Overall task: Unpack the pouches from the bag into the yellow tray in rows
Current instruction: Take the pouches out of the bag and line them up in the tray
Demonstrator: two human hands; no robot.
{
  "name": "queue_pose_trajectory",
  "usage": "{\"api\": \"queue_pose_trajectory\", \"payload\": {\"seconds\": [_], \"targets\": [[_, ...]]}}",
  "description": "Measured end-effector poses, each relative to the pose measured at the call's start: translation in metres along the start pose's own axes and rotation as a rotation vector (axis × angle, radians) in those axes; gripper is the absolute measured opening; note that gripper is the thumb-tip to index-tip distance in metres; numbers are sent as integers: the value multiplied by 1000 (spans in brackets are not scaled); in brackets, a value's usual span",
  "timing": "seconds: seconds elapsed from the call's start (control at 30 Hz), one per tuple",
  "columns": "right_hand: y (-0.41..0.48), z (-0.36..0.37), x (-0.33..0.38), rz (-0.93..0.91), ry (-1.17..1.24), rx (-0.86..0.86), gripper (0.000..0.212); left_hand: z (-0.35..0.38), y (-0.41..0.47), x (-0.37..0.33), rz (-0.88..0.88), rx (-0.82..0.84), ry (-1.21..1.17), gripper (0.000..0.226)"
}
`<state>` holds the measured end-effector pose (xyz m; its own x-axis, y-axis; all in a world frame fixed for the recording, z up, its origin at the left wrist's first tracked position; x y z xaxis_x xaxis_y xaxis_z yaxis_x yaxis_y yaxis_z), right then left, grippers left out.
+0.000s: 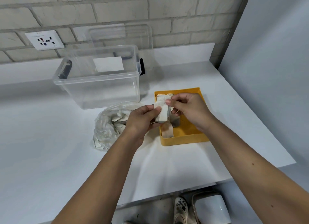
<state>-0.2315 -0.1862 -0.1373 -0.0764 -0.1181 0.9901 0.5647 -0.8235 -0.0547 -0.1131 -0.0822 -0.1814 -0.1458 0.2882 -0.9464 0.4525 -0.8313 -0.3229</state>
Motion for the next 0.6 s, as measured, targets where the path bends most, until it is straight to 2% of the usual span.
{"api": "queue_pose_trajectory", "payload": {"seconds": [0.1, 0.27, 0.37, 0.53, 0.6], "targets": [[-2, -4, 5, -26, 18, -12, 13, -5, -1, -3, 3, -25, -27, 8], [-5, -9, 7, -17, 61, -32, 23, -13, -3, -3, -14, -51, -76, 8], [-6, -10, 7, -17, 24, -39, 19, -16, -5, -3, -11, -44, -94, 11], [-7, 5, 5, -9, 8, 35, 8, -5, -7, -7, 1, 58, -118, 9], [-9, 9, 9, -48, -12, 45, 9, 0, -9, -7, -19, 89, -171, 7]]}}
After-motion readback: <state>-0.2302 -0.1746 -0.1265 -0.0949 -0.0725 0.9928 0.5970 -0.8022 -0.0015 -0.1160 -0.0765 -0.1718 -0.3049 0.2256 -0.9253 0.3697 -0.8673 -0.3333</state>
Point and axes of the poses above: each hand's wrist, its own y-axis towards the middle knuckle, its own z-axis out of the palm, x = y × z, the point moved 10 cm from there along y, towards the middle knuckle, and after that the axes turned 15 degrees about y, right-handed, at the moved point
